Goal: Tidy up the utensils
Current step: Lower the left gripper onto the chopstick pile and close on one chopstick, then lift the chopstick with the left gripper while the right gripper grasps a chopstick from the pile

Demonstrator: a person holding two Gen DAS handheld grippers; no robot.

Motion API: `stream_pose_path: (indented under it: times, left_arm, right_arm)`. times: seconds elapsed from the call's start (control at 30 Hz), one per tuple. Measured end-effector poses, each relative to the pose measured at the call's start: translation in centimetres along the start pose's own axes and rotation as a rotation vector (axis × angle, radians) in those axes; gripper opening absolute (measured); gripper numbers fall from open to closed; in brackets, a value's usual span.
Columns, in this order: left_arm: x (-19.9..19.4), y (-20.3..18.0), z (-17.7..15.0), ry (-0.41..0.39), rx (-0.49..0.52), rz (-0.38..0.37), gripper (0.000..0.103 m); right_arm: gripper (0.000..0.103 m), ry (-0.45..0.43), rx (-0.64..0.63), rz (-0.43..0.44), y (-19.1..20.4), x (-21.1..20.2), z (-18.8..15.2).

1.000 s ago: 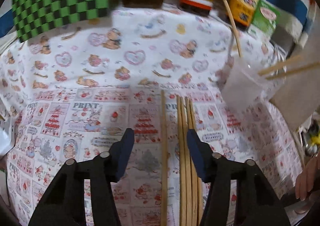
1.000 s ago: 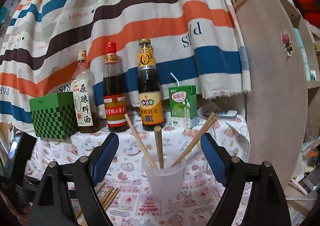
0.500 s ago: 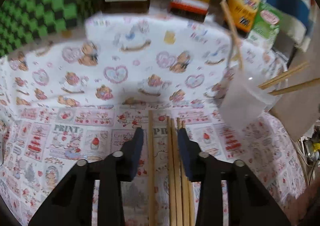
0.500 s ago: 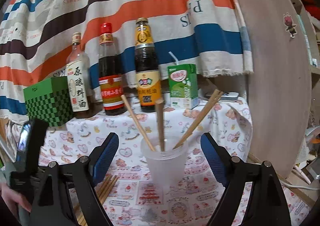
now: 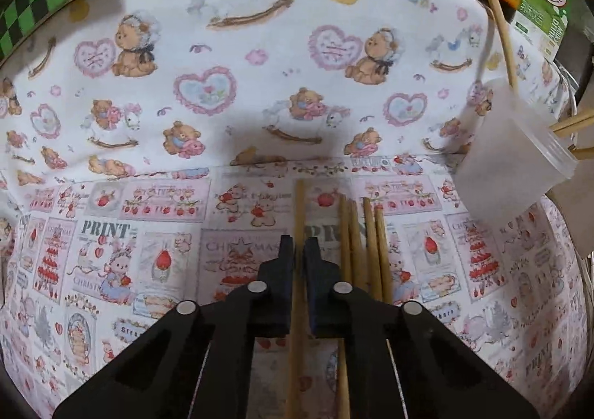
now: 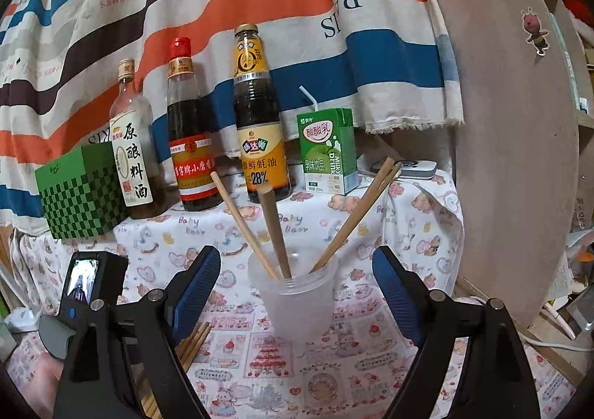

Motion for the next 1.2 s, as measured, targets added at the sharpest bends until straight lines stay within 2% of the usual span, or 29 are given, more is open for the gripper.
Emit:
stream_pose_path:
  times: [0.1, 0.17, 0.27, 0.37, 0.53, 0.6, 0.73, 0.93, 1.03, 1.1, 1.13, 1.2]
  left_arm:
    - [-0.6, 0.6, -0.5, -0.016, -0.013, 0.000, 0.005]
    - [-3.0, 2.4, -0.7, -0.093, -0.070, 0.013, 0.005]
    - [-7.1, 4.1, -0.4, -0.209, -0.116, -0.055, 0.005]
    - [-11.5, 5.2, -0.9, -0.330, -0.143, -0.091, 0.005]
    - [-18.3, 6.5, -1.5, -0.541, -0.194, -0.071, 0.005]
    - [-19.0, 6.6, -1.1, -0.596, -0.205, -0.064, 0.005]
    - [-19.3, 7.0, -1.5, -0.664, -0.190, -0.005, 0.005]
    - [-18.2, 6.6, -1.7, -0.676, -0.172, 0.091, 0.005]
    - [-18.2, 6.8, -2.1, -0.696, -0.183, 0.099, 0.005]
    - [-18.5, 6.8, -2.3, -0.713, -0.183, 0.115, 0.005]
    - [-18.7, 6.9, -2.3, -0.722, -0.184, 0.116, 0.005]
    - [-19.0, 7.0, -2.4, -0.736, -0.191, 0.108, 0.005]
  right_arm:
    - [0.085, 0.006, -0.023, 0.004, 0.6, 0.0, -0.3]
    - [0.085, 0.010, -0.032, 0.003, 0.9, 0.0, -0.4]
    - [0.085, 0.055, -0.077, -0.038, 1.7, 0.5, -0.9]
    - [0.085, 0.105, -0.102, 0.010, 2.4, 1.1, -1.4]
    - [0.085, 0.183, -0.189, 0.062, 4.0, 2.1, -2.7]
    - [0.085, 0.192, -0.205, 0.078, 4.5, 2.1, -3.0]
    - [0.085, 0.194, -0.226, 0.091, 5.1, 2.0, -3.2]
    - [0.085, 0.238, -0.206, 0.141, 5.2, 2.1, -3.4]
    - [0.078, 0.265, -0.207, 0.209, 6.1, 1.4, -3.8]
    - [0.064, 0.306, -0.264, 0.259, 7.6, 1.3, -4.3]
    - [0.060, 0.354, -0.281, 0.265, 8.4, 1.6, -4.6]
    - [0.044, 0.469, -0.229, 0.261, 8.6, 3.0, -4.9]
Point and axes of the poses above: each gripper's, at about its wrist camera, not at the fingertips, and x roughly the way its jaws point, y to its left, z to its top, the point moved 1 cm from there along x, roughly the way its jaws point, and after that the axes turned 9 degrees about z, right-handed, at the moved point
